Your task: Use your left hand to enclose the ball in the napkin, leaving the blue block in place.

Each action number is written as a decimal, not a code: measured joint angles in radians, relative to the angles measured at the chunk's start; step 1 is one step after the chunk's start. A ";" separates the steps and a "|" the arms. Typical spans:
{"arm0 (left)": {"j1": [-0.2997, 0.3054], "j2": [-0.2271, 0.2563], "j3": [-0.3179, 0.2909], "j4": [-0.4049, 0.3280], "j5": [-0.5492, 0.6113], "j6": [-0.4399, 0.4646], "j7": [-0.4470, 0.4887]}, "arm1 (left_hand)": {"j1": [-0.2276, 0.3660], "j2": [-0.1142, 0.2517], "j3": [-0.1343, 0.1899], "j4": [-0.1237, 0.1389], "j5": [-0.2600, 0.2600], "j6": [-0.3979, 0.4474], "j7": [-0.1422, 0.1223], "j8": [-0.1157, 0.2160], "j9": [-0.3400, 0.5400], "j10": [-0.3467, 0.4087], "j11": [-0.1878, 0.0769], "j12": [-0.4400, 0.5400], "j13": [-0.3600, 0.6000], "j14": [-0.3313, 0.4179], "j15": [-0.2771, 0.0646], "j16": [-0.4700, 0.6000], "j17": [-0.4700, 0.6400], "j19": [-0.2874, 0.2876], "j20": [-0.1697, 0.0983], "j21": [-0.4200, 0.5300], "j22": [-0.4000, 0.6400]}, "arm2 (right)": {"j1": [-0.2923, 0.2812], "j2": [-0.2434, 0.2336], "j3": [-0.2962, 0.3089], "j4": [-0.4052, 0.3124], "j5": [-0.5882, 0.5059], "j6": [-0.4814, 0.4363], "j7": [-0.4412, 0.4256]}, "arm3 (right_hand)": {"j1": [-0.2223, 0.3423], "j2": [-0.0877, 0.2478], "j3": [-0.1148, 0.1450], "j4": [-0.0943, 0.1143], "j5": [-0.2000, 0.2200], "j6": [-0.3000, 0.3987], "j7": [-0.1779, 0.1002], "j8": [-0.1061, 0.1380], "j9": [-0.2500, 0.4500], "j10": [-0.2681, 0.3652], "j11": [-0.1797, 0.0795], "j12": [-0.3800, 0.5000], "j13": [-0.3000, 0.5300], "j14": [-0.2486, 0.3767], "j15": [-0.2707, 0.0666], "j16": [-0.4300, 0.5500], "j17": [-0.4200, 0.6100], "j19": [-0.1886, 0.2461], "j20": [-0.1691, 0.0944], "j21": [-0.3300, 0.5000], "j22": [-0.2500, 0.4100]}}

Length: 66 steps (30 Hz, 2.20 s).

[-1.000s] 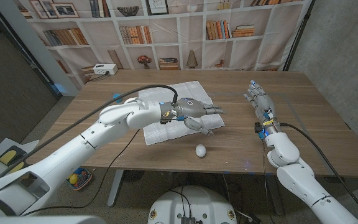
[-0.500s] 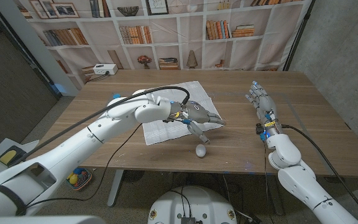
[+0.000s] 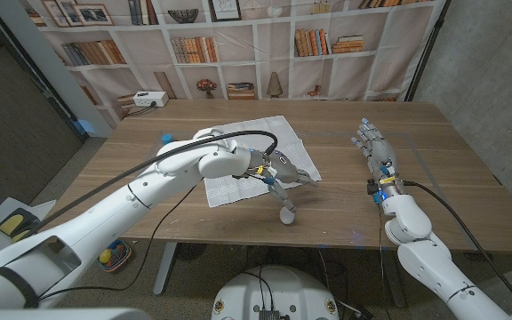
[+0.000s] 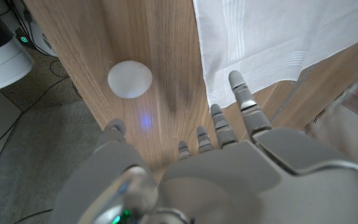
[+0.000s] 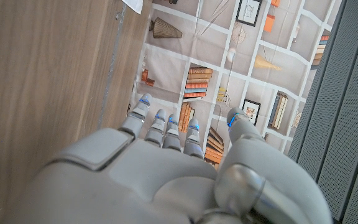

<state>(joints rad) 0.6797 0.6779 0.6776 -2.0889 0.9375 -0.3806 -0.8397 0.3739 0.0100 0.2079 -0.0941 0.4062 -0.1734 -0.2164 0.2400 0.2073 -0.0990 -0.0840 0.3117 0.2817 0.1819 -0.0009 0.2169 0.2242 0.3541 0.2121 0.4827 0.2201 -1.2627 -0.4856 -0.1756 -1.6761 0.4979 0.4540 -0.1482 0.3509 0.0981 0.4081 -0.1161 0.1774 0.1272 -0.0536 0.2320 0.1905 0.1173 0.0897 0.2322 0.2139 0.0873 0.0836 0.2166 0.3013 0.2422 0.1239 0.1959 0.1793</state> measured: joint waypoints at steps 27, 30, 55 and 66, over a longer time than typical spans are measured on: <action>0.025 0.038 0.032 -0.013 0.143 -0.158 0.096 | 0.422 -0.013 0.092 -0.091 -0.149 0.079 0.001 0.058 0.011 0.068 0.011 0.033 -0.008 0.076 -0.041 -0.011 -0.017 0.156 -0.183 0.013 -0.034 | 0.007 0.032 -0.006 0.097 0.032 0.078 0.061 | -0.017 0.006 -0.008 0.008 0.000 0.005 0.005 -0.010 0.000 0.012 0.012 0.000 -0.005 0.004 0.004 0.007 -0.004 0.000 0.000 0.004 0.000; 0.024 0.041 0.032 -0.010 0.148 -0.179 0.104 | 0.482 -0.016 0.097 -0.091 -0.156 0.102 0.000 0.072 0.014 0.081 0.016 0.037 -0.008 0.089 -0.039 -0.005 -0.014 0.168 -0.198 0.013 -0.034 | 0.004 0.035 -0.006 0.097 0.032 0.079 0.059 | -0.021 0.005 -0.010 0.010 0.000 0.009 0.001 -0.010 0.000 0.012 0.012 0.000 -0.005 0.004 0.004 0.007 -0.004 0.000 0.000 0.004 0.000; 0.062 0.075 -0.002 0.028 0.192 -0.311 0.286 | 0.739 0.039 0.090 -0.071 -0.214 0.354 0.000 0.217 0.042 0.252 -0.008 0.148 0.027 0.240 -0.043 0.083 0.060 0.272 -0.247 0.069 -0.022 | -0.019 0.046 -0.006 0.097 0.024 0.091 0.036 | -0.041 0.007 -0.025 0.017 0.000 0.014 0.003 -0.014 0.000 0.024 0.014 0.000 -0.005 0.007 0.007 0.007 -0.004 -0.004 -0.004 0.004 0.000; 0.075 0.076 -0.008 0.075 0.158 -0.326 0.319 | 0.804 0.062 0.081 -0.070 -0.222 0.410 0.014 0.250 0.042 0.299 0.002 0.183 0.048 0.297 -0.046 0.121 0.095 0.314 -0.275 0.102 -0.022 | -0.014 0.046 -0.011 0.095 0.019 0.084 0.033 | -0.043 0.009 -0.025 0.016 0.000 0.014 0.004 -0.018 0.000 0.024 0.014 0.000 -0.005 0.007 0.007 0.007 -0.004 -0.004 -0.004 0.004 0.000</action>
<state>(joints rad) 0.7547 0.7536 0.6692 -2.0135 1.0957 -0.7071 -0.5209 1.1779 0.0715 0.2892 -0.1644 0.1844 0.2370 -0.2028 0.4903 0.2489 0.1998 -0.0824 0.4946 0.3293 0.4790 -0.0471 0.3378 0.3196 0.6684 -0.0630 0.5843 0.1979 -1.2769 -0.4399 -0.1864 -1.5810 0.5171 0.5382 -0.1157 0.3077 0.1073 0.3835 -0.0996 0.1778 0.1413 -0.0501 0.2143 0.1909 0.1417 0.1036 0.2322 0.2094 0.0946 0.0909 0.2233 0.2972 0.2387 0.1202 0.1999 0.1791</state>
